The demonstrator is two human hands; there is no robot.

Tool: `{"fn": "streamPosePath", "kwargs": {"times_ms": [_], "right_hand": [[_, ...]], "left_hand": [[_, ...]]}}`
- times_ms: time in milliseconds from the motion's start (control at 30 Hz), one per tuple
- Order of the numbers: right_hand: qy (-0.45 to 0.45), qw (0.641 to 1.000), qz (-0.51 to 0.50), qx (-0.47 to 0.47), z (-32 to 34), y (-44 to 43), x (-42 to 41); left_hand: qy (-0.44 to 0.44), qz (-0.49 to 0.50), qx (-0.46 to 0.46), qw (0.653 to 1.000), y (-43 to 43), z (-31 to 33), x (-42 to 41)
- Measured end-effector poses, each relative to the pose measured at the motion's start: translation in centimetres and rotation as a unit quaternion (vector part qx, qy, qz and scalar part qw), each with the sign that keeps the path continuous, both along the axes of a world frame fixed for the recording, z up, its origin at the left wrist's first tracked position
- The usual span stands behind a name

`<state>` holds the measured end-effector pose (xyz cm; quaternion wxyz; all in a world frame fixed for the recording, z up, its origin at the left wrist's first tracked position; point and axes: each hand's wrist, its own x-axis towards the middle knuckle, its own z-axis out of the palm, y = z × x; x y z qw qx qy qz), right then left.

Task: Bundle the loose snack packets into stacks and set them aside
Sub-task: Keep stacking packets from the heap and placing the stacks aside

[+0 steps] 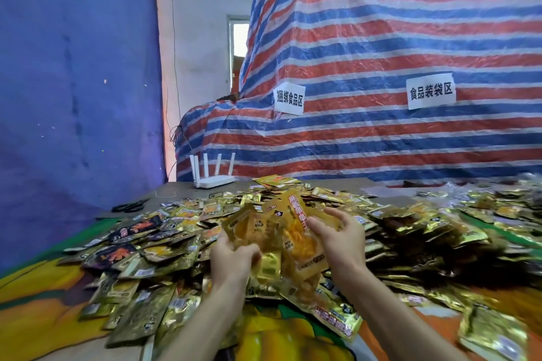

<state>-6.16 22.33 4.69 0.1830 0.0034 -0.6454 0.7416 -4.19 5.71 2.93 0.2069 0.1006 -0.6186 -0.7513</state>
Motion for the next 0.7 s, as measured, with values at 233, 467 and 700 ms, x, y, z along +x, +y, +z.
{"fn": "streamPosePath", "kwargs": {"times_ms": [233, 467, 700], "right_hand": [[0.05, 0.995, -0.003, 0.081, -2.2, -1.8, 0.9], [-0.039, 0.988, 0.133, 0.071, -2.1, -1.5, 1.4], [-0.113, 0.952, 0.275, 0.076, -2.3, 0.3, 1.7]], "left_hand": [[-0.013, -0.13, -0.152, 0.98, 2.0, -1.7, 0.3], [0.069, -0.132, -0.243, 0.958, 2.2, -2.3, 1.2], [-0.003, -0.126, -0.095, 0.987, 1.0, -1.3, 1.9]]}}
